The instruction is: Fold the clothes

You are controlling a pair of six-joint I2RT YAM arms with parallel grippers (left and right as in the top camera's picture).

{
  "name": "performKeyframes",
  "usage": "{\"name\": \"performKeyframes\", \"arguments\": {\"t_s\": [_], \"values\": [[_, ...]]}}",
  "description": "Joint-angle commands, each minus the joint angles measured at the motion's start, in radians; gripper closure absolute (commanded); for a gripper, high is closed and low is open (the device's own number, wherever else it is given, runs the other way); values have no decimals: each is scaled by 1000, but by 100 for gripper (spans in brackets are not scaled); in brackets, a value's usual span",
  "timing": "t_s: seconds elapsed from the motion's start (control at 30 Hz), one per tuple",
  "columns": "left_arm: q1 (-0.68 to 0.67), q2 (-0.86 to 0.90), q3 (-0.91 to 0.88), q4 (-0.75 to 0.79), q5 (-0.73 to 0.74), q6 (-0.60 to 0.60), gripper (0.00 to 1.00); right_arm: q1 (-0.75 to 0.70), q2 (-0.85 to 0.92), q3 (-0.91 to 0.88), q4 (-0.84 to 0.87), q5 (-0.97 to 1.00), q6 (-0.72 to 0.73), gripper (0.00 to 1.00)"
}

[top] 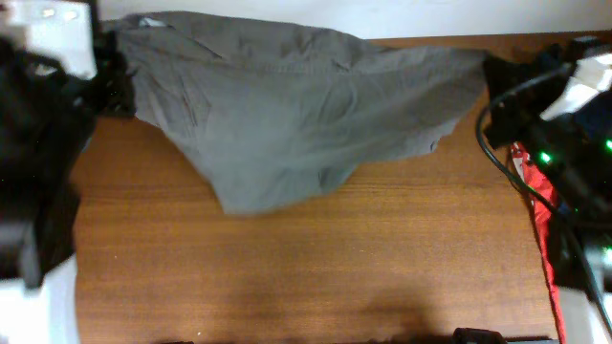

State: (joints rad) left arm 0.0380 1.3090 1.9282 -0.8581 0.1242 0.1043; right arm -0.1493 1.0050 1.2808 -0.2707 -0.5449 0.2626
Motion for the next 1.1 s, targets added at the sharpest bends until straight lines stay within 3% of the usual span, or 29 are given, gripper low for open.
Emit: {"name": "performKeyframes", "arguments": {"t_s": [0.0, 0.3, 0.53, 0.8, 1.07], "values": [[1, -116, 75, -15, 11, -5, 100, -9, -78, 107, -47, -13, 8, 96], [2, -277, 97, -34, 10, 3, 100, -9, -121, 275, -218, 7, 7, 96], [2, -262, 97, -87, -37, 18, 100, -9, -121, 296, -239, 28, 5, 96], [2, -54, 97, -91, -69, 18, 100, -9, -3, 296, -273, 32, 5, 96], [1, 272, 97, -6, -58, 18, 100, -7, 309, 296, -228, 3, 5, 96]]}}
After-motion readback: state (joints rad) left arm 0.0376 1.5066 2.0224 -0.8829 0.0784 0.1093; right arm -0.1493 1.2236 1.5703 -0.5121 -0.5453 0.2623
